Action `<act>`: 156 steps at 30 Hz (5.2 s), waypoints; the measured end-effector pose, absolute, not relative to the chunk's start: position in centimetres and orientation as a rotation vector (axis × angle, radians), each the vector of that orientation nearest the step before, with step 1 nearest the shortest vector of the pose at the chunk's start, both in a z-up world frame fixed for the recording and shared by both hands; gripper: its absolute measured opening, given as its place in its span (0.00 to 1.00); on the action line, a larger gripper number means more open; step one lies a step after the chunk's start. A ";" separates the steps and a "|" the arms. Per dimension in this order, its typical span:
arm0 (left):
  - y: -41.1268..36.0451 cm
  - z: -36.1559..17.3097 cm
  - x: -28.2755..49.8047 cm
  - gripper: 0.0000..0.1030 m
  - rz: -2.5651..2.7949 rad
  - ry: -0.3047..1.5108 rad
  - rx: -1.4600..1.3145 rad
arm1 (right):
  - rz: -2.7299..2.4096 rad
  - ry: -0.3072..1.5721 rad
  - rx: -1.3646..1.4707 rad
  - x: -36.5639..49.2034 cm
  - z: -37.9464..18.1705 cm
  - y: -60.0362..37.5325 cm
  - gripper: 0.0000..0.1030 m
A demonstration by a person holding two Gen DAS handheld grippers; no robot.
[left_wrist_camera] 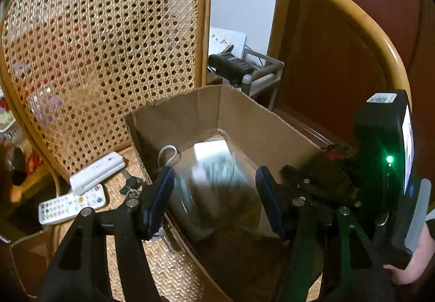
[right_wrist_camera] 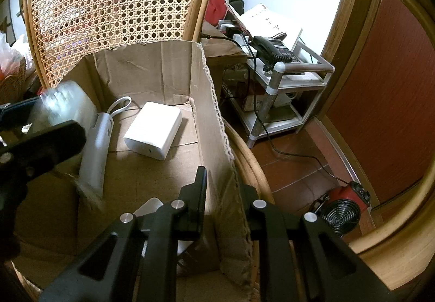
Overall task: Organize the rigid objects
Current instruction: 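Place the cartoon case into the cardboard box and open the left gripper, then grasp the key bunch with the tan tag on the seat with the left gripper, then carry the keys over the cardboard box and open the left gripper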
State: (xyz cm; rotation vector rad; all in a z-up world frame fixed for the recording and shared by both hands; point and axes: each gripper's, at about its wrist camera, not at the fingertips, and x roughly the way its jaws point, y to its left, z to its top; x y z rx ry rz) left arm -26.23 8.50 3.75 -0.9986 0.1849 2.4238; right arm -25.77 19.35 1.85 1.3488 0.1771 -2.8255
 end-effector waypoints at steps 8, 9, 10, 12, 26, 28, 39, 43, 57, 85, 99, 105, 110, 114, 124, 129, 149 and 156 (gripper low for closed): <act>7.7 4.4 -26.1 0.82 2.440 0.159 -0.975 | -2.826 0.184 1.342 -25.6 2.0 19.0 0.19; 7.3 4.5 -26.2 0.82 2.444 0.158 -0.975 | -2.823 0.187 1.346 -25.6 1.9 18.9 0.19; 7.0 4.5 -26.4 0.83 2.449 0.156 -0.975 | -2.824 0.183 1.344 -25.5 2.0 18.8 0.19; 6.2 4.6 -26.8 0.83 2.463 0.153 -0.972 | -2.823 0.185 1.341 -25.4 2.0 18.8 0.19; -1.6 3.2 -28.2 0.83 2.538 0.084 -1.089 | -2.824 0.183 1.343 -25.4 2.0 18.6 0.19; -1.9 2.2 -28.3 0.83 2.564 0.159 -1.114 | -2.824 0.183 1.346 -25.4 2.0 18.6 0.19; 0.3 -4.3 -29.6 0.83 2.488 0.479 -1.152 | -2.822 0.184 1.348 -25.4 2.0 18.6 0.19; 0.8 -5.6 -30.5 0.83 2.413 0.459 -1.178 | -2.821 0.183 1.349 -25.4 1.9 18.7 0.19; 2.0 -5.6 -32.8 0.17 2.333 0.372 -1.187 | -2.817 0.185 1.343 -25.5 1.7 18.9 0.19; 0.0 -6.6 -33.7 0.83 2.373 0.300 -1.321 | -2.814 0.190 1.342 -25.7 1.6 19.1 0.19; 0.1 -5.2 -34.1 0.10 2.338 0.221 -1.294 | -2.813 0.192 1.343 -25.7 1.7 19.1 0.19; -1.1 -2.4 -32.6 0.03 2.391 0.176 -1.203 | -2.814 0.191 1.342 -25.7 1.7 19.1 0.19; -2.1 -0.6 -32.5 0.04 2.403 0.121 -1.178 | -2.813 0.191 1.343 -25.7 1.7 19.2 0.19; -3.0 -2.3 -33.2 0.61 2.420 0.120 -1.217 | -2.812 0.192 1.343 -25.7 1.7 19.1 0.19; -0.3 -6.2 -33.6 0.74 2.361 0.309 -1.334 | -2.811 0.192 1.344 -25.7 1.7 19.2 0.19; 0.6 -5.6 -33.4 0.22 2.350 0.330 -1.299 | -2.813 0.192 1.344 -25.7 1.7 19.1 0.19; -2.6 2.5 -29.8 0.10 2.433 0.202 -1.154 | -2.810 0.191 1.343 -25.6 1.3 19.7 0.20; -3.6 7.0 -30.2 0.10 2.458 0.111 -1.038 | -2.816 0.191 1.339 -25.6 1.1 20.0 0.20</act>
